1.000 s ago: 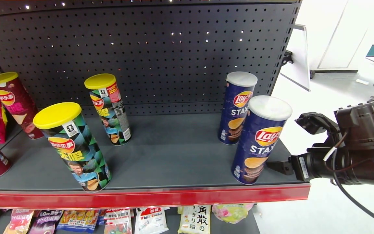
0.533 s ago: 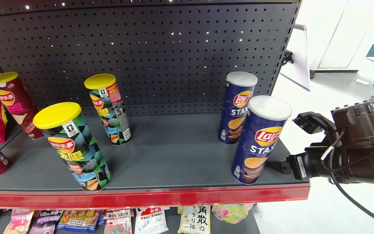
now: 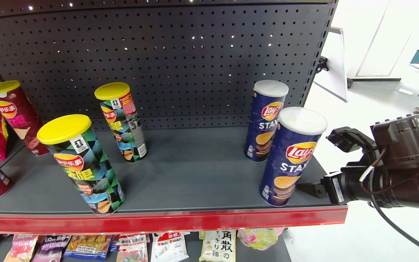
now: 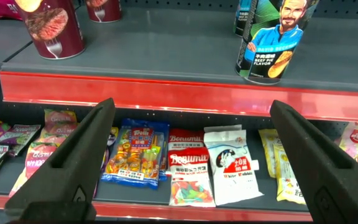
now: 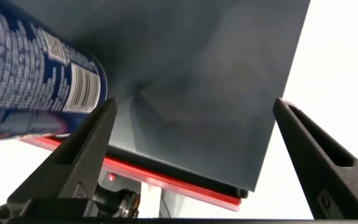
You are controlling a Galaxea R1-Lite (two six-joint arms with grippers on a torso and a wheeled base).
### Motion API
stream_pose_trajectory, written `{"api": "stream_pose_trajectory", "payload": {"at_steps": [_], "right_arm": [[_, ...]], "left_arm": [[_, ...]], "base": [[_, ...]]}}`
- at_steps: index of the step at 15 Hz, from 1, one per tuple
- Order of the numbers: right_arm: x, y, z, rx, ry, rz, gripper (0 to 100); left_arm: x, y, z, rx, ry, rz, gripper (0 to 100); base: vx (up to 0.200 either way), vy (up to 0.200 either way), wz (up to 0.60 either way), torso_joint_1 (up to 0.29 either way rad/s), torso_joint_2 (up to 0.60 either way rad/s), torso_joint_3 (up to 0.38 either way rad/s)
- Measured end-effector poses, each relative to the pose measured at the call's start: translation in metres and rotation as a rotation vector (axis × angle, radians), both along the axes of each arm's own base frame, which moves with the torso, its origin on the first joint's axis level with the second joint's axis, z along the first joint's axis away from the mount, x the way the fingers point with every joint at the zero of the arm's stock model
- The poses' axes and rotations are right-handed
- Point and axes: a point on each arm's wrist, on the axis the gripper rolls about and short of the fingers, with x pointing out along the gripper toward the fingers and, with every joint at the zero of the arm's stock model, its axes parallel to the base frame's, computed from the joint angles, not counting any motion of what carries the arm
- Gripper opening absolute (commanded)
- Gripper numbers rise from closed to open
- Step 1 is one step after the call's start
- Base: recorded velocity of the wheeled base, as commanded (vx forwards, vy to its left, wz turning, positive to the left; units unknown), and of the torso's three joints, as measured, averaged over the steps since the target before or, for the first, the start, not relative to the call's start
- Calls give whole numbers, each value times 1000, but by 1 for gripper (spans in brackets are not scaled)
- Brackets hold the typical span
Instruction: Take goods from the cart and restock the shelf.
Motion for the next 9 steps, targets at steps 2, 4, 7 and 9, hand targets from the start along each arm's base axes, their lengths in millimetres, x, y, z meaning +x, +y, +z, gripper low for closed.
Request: {"api": "stream_pose_trajectory", "payload": {"at_steps": [2, 4, 7, 9], "right_arm": [[-1, 0, -1, -1, 2, 2, 100], [-1, 1, 0, -1, 2, 7, 100], [-2, 6, -1, -3, 4, 24, 100], [-3, 9, -2, -9, 1, 32, 100]], "left_arm": [[0, 0, 0, 0, 0, 0, 100], [0, 0, 0, 0, 0, 0, 100], [0, 0, 0, 0, 0, 0, 100], [0, 0, 0, 0, 0, 0, 100]], "base": [[0, 0, 0, 0, 0, 0], [0, 0, 0, 0, 0, 0], [0, 0, 0, 0, 0, 0], [0, 0, 0, 0, 0, 0]]}}
